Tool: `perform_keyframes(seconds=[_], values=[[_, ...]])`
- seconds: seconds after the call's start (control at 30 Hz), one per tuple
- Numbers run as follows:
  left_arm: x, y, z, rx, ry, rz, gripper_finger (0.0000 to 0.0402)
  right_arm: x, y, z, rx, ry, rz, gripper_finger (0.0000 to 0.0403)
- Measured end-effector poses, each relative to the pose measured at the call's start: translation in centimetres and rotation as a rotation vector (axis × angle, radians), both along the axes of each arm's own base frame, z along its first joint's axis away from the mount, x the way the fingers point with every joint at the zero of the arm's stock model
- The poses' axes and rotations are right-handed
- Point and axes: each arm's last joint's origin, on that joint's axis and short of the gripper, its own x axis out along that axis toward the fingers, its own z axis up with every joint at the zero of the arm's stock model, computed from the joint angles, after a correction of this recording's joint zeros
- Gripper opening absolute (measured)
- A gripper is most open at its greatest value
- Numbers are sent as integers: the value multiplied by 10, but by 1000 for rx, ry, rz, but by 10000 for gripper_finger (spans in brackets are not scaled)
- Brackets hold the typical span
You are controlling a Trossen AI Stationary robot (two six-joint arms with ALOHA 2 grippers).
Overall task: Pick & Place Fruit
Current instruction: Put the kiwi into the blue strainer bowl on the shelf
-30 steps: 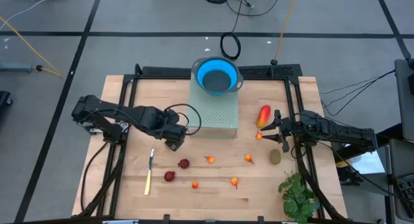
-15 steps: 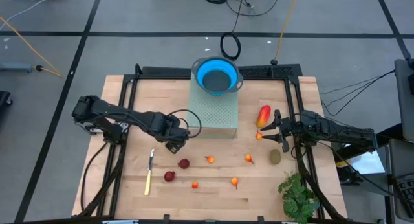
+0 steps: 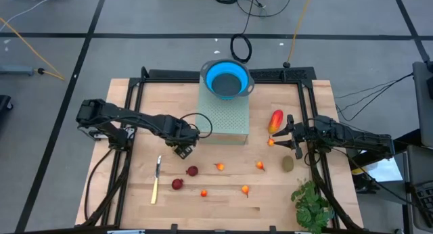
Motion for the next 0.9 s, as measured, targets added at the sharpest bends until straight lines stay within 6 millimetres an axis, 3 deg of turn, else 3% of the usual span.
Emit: perform_keyframes(seconds=[0.9], values=[[-5,7,-43,-88,-77,-24,273,0,0,0,0,1,0,139]])
